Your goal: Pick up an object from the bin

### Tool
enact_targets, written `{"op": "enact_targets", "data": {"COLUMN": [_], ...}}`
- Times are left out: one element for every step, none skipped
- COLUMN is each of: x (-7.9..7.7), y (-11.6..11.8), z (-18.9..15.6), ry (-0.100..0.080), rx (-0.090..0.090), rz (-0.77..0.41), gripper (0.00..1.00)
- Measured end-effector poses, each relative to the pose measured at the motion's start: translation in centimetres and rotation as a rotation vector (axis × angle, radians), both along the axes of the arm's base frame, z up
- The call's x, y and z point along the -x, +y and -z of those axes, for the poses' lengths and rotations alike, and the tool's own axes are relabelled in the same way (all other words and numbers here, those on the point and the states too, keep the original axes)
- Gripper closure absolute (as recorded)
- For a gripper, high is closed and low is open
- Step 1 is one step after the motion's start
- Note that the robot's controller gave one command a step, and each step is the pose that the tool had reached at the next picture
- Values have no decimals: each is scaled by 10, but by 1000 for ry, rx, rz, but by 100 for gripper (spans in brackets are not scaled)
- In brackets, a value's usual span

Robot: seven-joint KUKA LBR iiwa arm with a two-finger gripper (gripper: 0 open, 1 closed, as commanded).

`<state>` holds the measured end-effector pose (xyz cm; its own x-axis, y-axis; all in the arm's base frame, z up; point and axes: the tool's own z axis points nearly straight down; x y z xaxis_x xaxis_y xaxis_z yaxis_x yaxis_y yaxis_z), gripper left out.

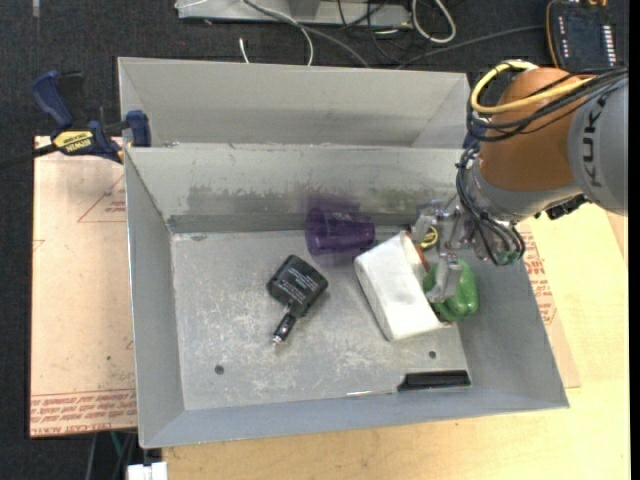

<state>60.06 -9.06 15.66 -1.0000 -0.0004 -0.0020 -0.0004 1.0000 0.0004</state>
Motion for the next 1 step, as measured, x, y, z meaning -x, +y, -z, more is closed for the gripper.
{"op": "enact_targets", "data": {"x": [2], "y": [-61], "z": [85], "ry": [-2], "rx": [-3], "rz": [-135], "gripper": [0]}}
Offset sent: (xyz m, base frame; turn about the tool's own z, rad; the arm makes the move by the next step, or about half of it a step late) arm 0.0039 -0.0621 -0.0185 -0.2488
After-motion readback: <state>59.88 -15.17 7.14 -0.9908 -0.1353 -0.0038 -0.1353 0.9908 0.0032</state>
